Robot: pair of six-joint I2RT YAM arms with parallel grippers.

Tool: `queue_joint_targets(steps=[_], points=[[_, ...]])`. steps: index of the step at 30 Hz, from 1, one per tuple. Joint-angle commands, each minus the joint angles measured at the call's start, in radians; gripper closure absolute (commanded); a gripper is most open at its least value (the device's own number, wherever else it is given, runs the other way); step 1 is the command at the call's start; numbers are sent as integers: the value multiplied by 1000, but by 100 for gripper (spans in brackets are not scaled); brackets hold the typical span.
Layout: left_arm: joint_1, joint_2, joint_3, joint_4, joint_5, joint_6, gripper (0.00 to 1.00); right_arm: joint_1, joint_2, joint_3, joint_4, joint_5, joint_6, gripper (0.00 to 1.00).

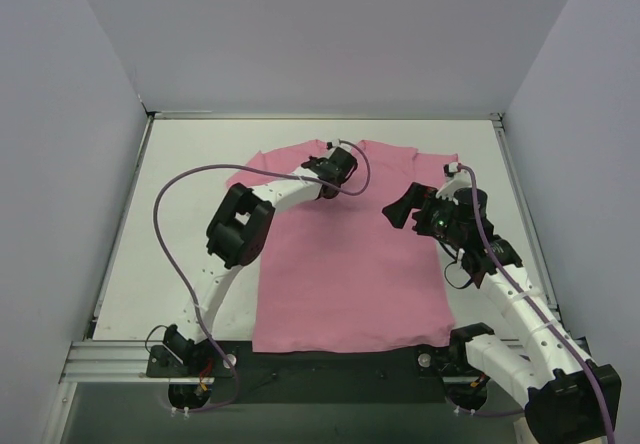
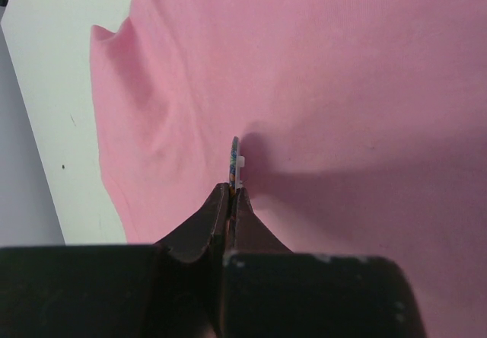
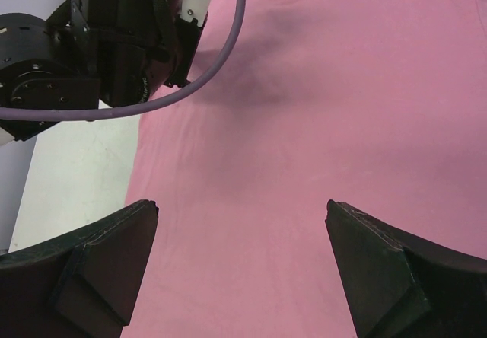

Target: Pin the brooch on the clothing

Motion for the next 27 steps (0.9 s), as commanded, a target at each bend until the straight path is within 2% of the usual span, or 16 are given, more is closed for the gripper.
queue_joint_targets(steps=[1,27], points=[[3,44,71,-52,-22,-46,100,-5,-7,20,-2,3,-1,0],[-38,156,151,-141,-13,-103,100,-18,3,20,-8,-6,18,0]])
